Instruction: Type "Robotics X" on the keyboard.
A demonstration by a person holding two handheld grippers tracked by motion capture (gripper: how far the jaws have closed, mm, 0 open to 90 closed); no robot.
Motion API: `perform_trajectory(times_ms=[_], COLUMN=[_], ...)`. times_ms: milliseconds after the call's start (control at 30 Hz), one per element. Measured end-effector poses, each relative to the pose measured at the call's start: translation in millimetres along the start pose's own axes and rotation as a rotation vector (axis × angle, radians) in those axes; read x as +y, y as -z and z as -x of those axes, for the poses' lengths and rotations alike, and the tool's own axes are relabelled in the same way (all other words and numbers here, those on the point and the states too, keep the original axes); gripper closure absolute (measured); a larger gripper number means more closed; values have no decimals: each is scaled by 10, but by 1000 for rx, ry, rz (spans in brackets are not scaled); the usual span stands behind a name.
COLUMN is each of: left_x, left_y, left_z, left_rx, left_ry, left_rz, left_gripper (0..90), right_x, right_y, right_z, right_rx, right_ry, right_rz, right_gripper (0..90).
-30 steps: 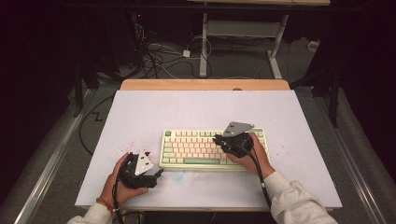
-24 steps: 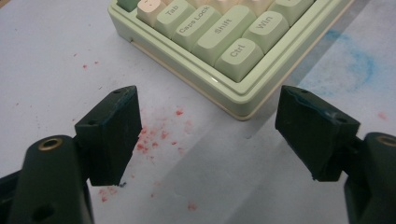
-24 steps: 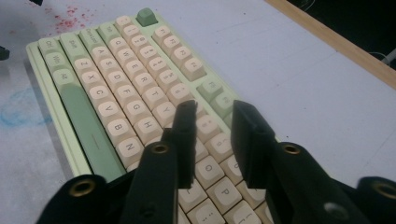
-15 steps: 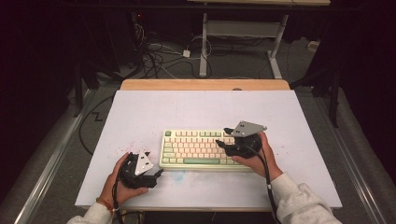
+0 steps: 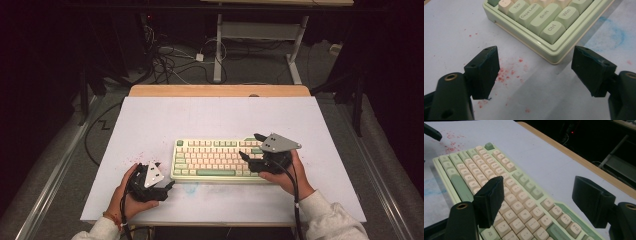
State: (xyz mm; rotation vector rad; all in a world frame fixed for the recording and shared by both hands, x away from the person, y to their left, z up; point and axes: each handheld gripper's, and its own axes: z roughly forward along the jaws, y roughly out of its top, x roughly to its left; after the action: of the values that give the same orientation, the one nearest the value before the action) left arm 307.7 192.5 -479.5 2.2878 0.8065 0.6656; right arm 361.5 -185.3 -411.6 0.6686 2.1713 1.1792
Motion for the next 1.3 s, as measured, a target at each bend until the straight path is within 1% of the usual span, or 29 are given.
perform_trajectory(times_ms=[267, 467, 533, 633, 800, 833, 967, 1033, 1067, 1133, 1167, 1200, 1233, 1300], left_x=[9, 13, 16, 23, 36, 39, 50, 54, 56, 57, 58, 58, 58, 61], left_y=[6, 21, 31, 50, 79, 86, 117, 125, 122, 119, 116, 112, 114, 130], left_z=[-1, -2, -3, -5, -7, -9, -15, -18, -22, -30, -35, -41, -50, -66], left_rx=[3, 10, 11, 8, 15, 15, 14, 13, 9, 7, 8, 6, -9, -35], left_ry=[8, 5, 4, 7, 7, 7, 11, 15, 23, 23, 24, 32, 42, 47], left_rz=[12, 13, 16, 30, 39, 43, 56, 58, 57, 42, 31, 26, 29, 38], left_gripper=[215, 225, 233, 239, 255, 267, 302, 329, 342, 385, 431, 456, 479, 584], right_x=[-116, -221, -265, -318, -412, -432, -514, -554, -573, -615, -634, -653, -675, -717], right_y=[151, 270, 321, 379, 477, 494, 552, 585, 598, 622, 632, 641, 652, 677], right_z=[5, 20, 30, 45, 76, 77, 83, 84, 87, 79, 75, 67, 58, 39], right_rx=[-15, -38, -48, -52, -68, -73, -85, -88, -90, -101, -104, -109, -110, -103], right_ry=[0, 3, 8, -1, -4, -9, 0, -2, -1, -3, -1, 0, -1, -10], right_rz=[15, 10, 13, 14, 15, 11, -3, 0, -4, -11, -19, -26, -28, -32], right_gripper=[253, 253, 253, 252, 251, 251, 250, 250, 250, 250, 251, 251, 251, 251])
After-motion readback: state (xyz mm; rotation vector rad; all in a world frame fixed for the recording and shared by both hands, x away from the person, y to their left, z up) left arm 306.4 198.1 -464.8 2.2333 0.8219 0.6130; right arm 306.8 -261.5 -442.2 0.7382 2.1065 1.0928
